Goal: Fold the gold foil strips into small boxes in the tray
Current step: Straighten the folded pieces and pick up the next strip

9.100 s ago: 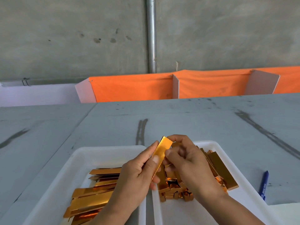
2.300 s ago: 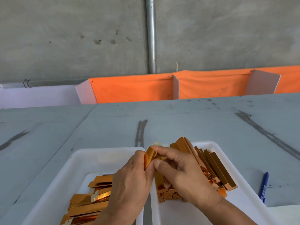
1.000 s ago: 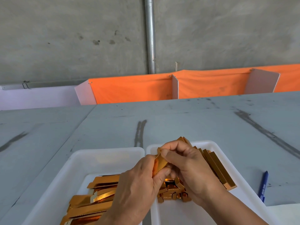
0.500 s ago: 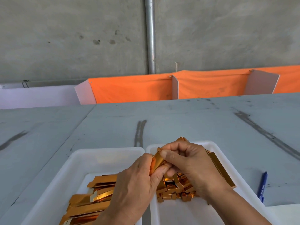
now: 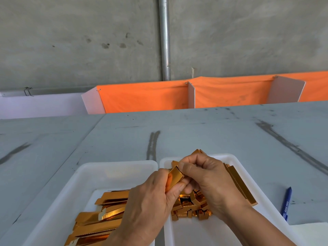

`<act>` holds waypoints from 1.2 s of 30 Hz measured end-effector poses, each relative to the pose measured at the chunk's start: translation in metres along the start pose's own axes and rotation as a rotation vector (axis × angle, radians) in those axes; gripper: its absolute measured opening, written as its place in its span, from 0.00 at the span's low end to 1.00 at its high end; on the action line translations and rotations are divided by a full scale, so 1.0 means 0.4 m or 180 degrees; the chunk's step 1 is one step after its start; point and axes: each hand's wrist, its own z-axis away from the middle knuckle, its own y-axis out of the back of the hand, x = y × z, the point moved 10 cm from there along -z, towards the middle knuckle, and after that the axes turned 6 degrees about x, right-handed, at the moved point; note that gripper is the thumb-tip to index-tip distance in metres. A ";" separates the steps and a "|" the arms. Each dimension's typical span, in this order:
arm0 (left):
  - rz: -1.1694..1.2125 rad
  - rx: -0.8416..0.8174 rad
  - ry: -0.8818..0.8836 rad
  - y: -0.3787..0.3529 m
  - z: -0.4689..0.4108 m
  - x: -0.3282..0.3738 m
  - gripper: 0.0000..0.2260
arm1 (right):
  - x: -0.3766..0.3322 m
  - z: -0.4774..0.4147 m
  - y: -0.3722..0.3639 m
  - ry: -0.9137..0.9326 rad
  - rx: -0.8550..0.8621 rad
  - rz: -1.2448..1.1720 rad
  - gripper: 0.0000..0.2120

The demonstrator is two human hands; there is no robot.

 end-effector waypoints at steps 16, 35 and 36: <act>0.0040 -0.0060 0.0115 -0.005 0.002 -0.014 0.20 | -0.027 0.012 -0.008 0.0339 -0.0145 0.0485 0.07; -0.0455 0.0070 -0.0291 0.036 -0.014 0.027 0.19 | -0.006 -0.001 0.002 -0.0054 -0.0377 0.0359 0.02; -0.0426 0.0003 -0.0232 0.032 -0.013 0.021 0.19 | -0.012 0.001 0.001 0.0035 -0.0398 0.0438 0.03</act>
